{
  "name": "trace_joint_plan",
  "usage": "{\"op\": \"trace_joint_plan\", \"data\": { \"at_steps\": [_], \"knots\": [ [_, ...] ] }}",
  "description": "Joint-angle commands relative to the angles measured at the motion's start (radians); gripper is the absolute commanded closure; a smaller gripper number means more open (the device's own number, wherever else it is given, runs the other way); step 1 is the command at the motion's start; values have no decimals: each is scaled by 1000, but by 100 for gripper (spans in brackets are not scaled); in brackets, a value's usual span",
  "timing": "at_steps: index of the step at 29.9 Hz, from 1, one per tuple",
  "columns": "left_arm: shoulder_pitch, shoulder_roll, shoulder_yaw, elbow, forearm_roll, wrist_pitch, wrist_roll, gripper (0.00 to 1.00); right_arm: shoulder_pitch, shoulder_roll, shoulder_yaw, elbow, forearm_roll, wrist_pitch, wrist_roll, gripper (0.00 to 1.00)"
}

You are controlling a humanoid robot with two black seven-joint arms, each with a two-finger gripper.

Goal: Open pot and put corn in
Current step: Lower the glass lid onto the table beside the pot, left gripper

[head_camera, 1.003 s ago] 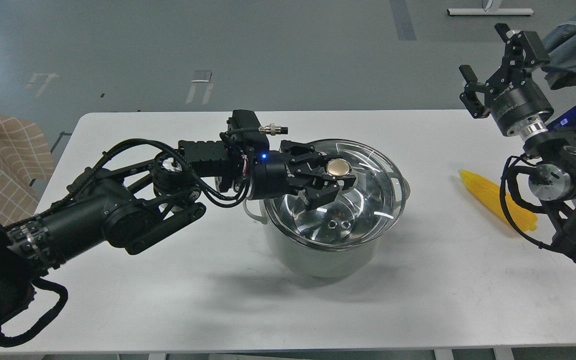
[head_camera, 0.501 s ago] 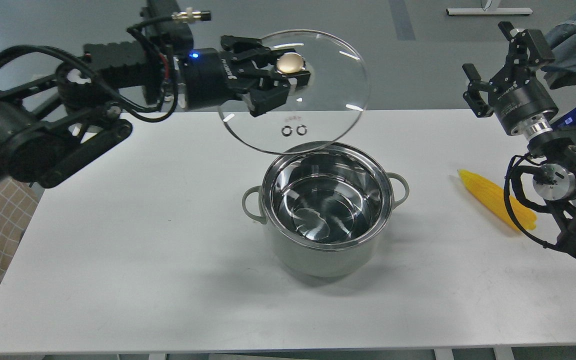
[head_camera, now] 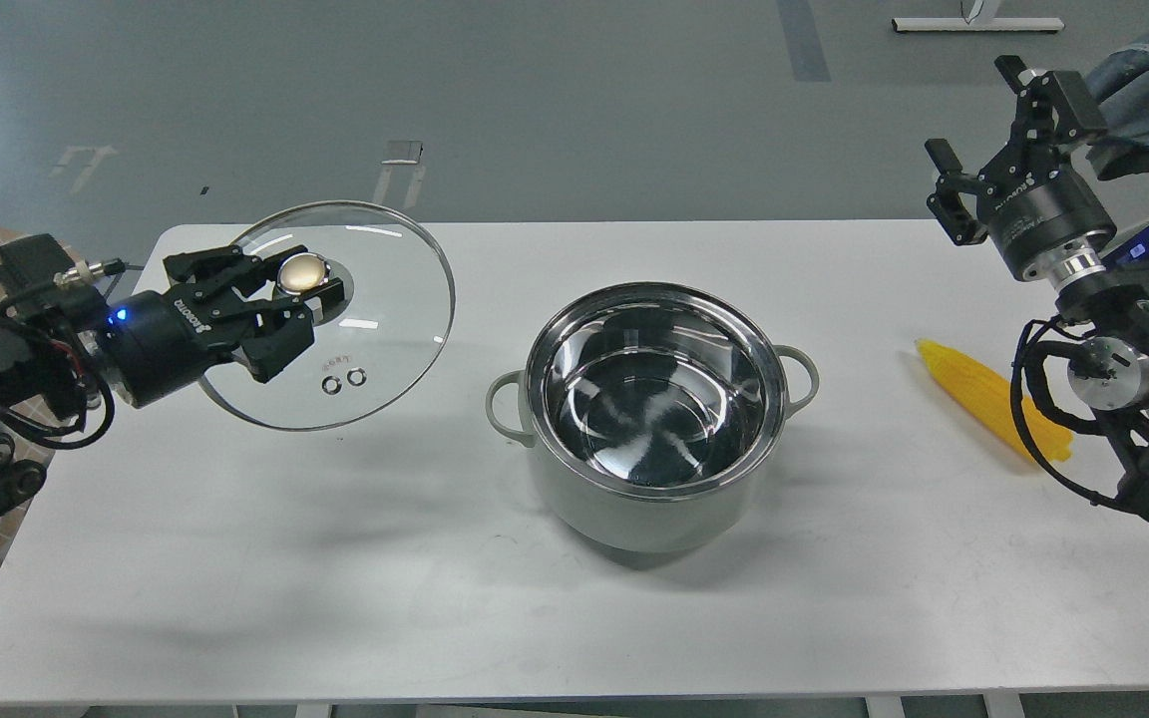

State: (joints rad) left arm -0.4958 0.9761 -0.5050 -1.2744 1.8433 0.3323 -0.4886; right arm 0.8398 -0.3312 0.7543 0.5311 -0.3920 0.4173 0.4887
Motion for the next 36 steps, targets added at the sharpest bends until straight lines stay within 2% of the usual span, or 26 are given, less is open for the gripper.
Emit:
{"op": "trace_joint_plan", "data": {
  "at_steps": [1,3,6,20,22,25,32,34,35,36],
  "knots": [
    [63,-62,9,125,-1,99,0,100,-4,0,-9,1,-2,0,0,1],
    [77,-95,16,194,-1,152,0,100,-7,0,-7,1,-2,0,0,1],
    [106,-143,26,266,-3,156,0,100,-7,0,-7,1,-2,0,0,1],
    [158,-207,28,354,-52,156,0,100,-10,0,-9,1,-2,0,0,1],
    [158,-218,28,368,-52,156,0,97,-11,1,-7,1,-2,0,0,1],
    [158,-241,28,389,-53,156,0,85,-16,1,-7,1,-2,-2,0,1],
    [160,-261,29,428,-52,156,0,82,-18,0,-9,1,-2,-2,0,1],
    [169,-261,42,432,-53,156,0,70,-18,1,-7,1,-2,-2,0,1],
    [169,-261,42,432,-53,156,0,70,-18,1,-7,1,-2,-2,0,1],
    [174,-261,46,435,-53,156,0,65,-18,1,-9,1,-2,-2,0,1]
  ]
}}
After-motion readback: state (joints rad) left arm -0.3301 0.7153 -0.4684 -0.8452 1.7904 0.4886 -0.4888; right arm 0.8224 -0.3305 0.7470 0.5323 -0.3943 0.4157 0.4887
